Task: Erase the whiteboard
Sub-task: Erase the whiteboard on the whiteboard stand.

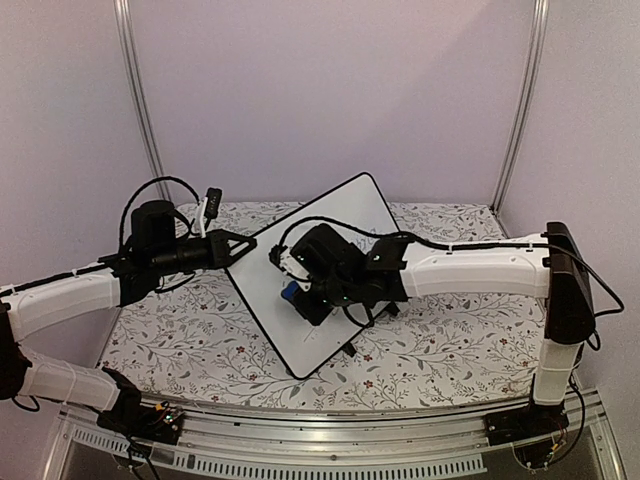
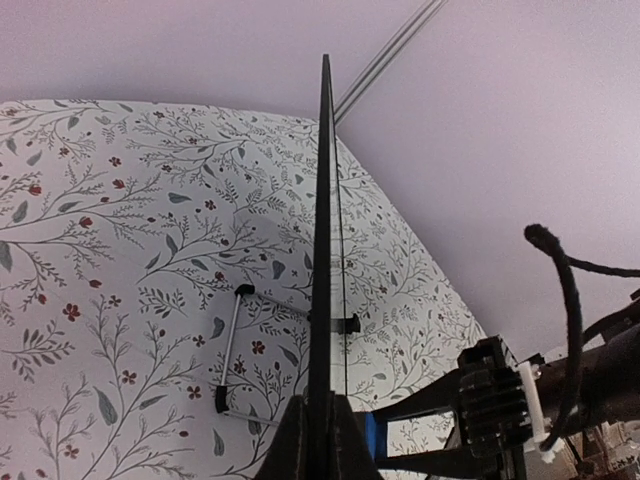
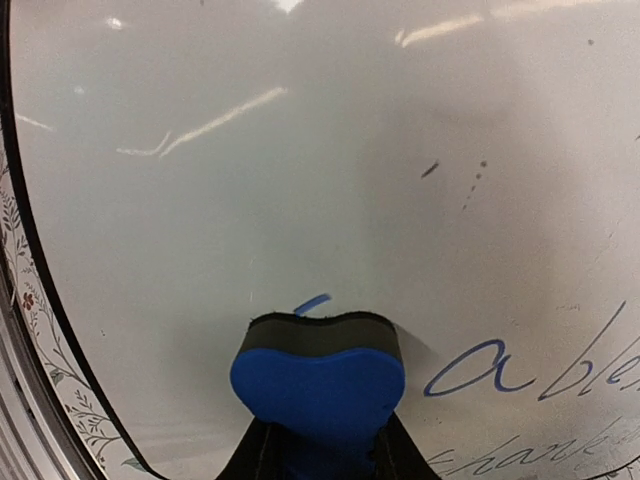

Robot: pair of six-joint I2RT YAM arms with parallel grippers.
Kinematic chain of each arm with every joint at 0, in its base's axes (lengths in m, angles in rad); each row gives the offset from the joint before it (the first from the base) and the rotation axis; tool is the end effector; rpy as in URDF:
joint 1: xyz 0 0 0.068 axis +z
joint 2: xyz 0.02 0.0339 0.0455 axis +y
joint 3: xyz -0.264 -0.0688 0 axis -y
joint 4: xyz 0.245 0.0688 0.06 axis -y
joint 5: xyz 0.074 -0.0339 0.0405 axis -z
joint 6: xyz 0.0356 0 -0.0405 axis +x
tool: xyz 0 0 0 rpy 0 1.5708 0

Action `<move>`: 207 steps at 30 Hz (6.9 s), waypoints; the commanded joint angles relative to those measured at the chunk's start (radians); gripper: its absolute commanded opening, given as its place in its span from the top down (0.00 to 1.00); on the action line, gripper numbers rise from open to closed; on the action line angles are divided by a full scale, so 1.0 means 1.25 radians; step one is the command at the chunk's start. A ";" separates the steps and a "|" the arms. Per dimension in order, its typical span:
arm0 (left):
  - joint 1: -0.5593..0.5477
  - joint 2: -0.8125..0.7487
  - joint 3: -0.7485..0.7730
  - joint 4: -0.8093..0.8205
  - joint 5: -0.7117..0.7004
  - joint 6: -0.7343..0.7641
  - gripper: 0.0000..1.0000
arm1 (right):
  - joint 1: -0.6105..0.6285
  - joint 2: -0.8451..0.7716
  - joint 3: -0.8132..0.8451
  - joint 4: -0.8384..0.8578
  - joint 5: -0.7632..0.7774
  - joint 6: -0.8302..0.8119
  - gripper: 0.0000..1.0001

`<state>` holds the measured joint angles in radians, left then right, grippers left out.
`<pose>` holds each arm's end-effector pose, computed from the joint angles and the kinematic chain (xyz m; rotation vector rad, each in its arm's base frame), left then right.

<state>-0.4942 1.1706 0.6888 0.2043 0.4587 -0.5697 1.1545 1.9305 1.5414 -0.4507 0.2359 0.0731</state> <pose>0.2249 -0.1391 0.2673 0.2704 1.9654 -1.1412 0.1835 0.3944 0.2423 -1.1413 2.1123 0.2963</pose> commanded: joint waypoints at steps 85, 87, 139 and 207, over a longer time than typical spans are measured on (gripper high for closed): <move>-0.026 -0.025 0.023 0.031 0.070 0.036 1.00 | -0.106 -0.060 -0.253 0.071 -0.089 0.091 1.00; -0.026 -0.025 0.023 0.031 0.070 0.036 1.00 | -0.106 -0.060 -0.249 0.072 -0.083 0.091 1.00; -0.026 -0.026 0.022 0.032 0.072 0.035 1.00 | -0.176 0.003 0.012 0.030 -0.031 -0.035 1.00; -0.026 -0.018 0.022 0.035 0.075 0.032 1.00 | -0.174 -0.085 -0.169 0.076 -0.070 0.036 1.00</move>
<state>-0.4919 1.1687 0.6891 0.1951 0.4713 -0.5793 0.9371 1.7966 1.3006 -0.3260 0.1432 0.1162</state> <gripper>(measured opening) 0.043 0.246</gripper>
